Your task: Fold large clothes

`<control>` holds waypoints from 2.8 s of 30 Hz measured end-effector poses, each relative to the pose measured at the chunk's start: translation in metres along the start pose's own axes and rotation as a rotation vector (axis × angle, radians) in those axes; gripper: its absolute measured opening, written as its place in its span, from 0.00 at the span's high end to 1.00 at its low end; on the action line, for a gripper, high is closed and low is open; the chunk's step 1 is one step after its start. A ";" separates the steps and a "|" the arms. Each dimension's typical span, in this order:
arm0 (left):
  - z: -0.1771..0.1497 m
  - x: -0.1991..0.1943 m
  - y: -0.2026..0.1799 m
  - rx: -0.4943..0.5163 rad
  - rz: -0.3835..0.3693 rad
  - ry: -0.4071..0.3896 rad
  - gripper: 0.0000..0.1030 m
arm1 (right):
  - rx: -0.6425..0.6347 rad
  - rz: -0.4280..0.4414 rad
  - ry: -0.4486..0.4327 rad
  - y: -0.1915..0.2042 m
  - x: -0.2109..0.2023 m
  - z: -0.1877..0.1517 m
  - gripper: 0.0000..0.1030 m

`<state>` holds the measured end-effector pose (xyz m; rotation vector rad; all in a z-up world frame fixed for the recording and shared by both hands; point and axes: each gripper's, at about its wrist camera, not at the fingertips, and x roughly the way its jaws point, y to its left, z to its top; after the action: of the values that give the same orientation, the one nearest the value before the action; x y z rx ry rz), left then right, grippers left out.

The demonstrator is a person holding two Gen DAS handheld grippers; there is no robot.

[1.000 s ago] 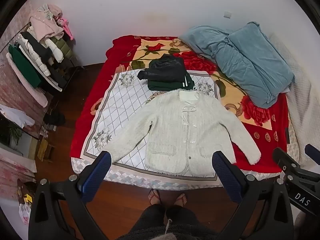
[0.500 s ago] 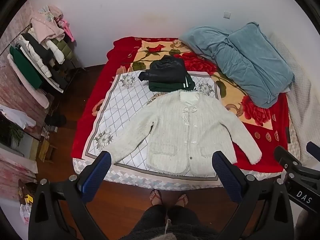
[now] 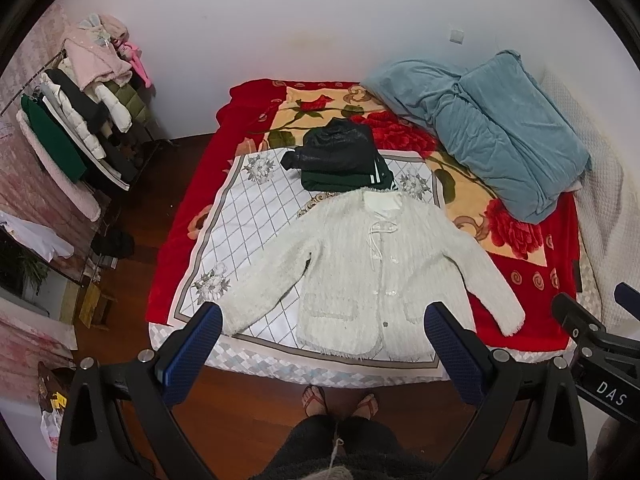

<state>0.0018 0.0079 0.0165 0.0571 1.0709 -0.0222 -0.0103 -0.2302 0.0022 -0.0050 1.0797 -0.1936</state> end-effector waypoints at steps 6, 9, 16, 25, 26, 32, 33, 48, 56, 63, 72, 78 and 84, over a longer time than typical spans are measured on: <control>0.010 0.008 0.006 -0.001 -0.003 -0.001 0.00 | 0.004 -0.001 -0.007 0.002 0.000 0.007 0.00; 0.012 0.009 0.008 0.001 -0.005 -0.001 0.00 | 0.001 -0.004 -0.009 0.005 0.000 0.009 0.00; 0.011 0.009 0.006 -0.003 -0.002 -0.002 0.00 | 0.001 -0.003 -0.008 0.007 -0.001 0.008 0.00; 0.017 0.011 0.008 -0.004 -0.004 0.000 0.00 | -0.007 -0.006 -0.010 0.014 0.002 0.012 0.00; 0.016 0.010 0.007 -0.003 -0.003 0.000 0.00 | -0.006 -0.005 -0.009 0.013 0.002 0.012 0.00; 0.018 0.012 0.008 -0.004 -0.001 -0.001 0.00 | -0.006 -0.007 -0.008 0.015 0.002 0.014 0.00; 0.020 0.013 0.009 -0.004 -0.001 0.001 0.00 | -0.005 -0.006 -0.007 0.016 0.002 0.014 0.00; 0.016 0.011 0.007 -0.002 -0.002 -0.003 0.00 | -0.008 -0.008 -0.004 0.020 0.004 0.017 0.00; 0.017 0.013 0.008 -0.004 -0.004 -0.001 0.00 | -0.008 -0.010 -0.001 0.022 0.004 0.018 0.00; 0.017 0.013 0.007 -0.005 -0.005 -0.004 0.00 | -0.004 -0.012 0.000 0.030 0.007 0.008 0.00; 0.033 0.042 0.012 0.021 -0.090 -0.137 0.00 | 0.152 0.062 0.009 0.012 0.046 -0.011 0.00; 0.045 0.086 0.000 0.019 -0.077 -0.168 0.00 | 0.314 0.055 0.084 -0.030 0.125 -0.039 0.15; 0.050 0.172 -0.042 0.065 -0.027 -0.133 0.00 | 0.554 0.079 0.195 -0.107 0.248 -0.068 0.21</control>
<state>0.1258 -0.0353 -0.1120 0.0990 0.9383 -0.0838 0.0271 -0.3686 -0.2363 0.5625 1.1880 -0.4229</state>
